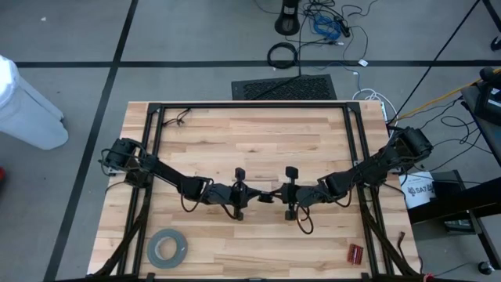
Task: Coil cords
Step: Uncoil the black wire from the spool
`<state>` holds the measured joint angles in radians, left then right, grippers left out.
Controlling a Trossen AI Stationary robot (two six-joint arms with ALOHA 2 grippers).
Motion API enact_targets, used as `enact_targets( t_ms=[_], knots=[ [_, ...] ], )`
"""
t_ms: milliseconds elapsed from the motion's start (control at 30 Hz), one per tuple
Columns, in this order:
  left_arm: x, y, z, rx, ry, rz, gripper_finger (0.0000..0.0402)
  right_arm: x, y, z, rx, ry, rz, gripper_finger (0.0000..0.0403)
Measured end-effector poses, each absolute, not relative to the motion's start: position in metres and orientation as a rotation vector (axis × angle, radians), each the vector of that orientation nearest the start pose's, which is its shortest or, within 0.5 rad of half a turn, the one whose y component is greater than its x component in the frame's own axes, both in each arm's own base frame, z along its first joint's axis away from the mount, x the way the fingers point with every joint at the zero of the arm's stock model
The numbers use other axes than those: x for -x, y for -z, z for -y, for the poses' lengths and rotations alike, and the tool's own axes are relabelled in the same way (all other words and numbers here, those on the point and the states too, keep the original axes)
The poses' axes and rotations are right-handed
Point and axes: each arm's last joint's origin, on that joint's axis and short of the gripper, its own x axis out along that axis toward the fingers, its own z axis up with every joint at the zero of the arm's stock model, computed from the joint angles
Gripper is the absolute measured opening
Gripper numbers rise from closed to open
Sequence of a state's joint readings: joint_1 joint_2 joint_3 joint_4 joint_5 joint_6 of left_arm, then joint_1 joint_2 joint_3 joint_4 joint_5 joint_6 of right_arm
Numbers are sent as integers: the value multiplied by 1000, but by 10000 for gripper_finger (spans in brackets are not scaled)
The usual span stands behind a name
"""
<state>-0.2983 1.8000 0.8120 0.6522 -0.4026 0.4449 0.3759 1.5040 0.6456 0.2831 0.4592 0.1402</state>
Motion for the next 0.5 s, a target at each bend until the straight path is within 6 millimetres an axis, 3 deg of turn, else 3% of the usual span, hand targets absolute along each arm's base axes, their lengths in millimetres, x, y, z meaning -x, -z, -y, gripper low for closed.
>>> enact_targets(
  t_ms=[267, 500],
  knots=[
    [-337, -162, 103, -583, -33, -339, 97, -271, -171, -93, 69, 120, -509, 0],
    [-316, -197, 109, -602, -121, -350, 129, -271, -171, -92, 65, 141, -516, 0]
  ],
)
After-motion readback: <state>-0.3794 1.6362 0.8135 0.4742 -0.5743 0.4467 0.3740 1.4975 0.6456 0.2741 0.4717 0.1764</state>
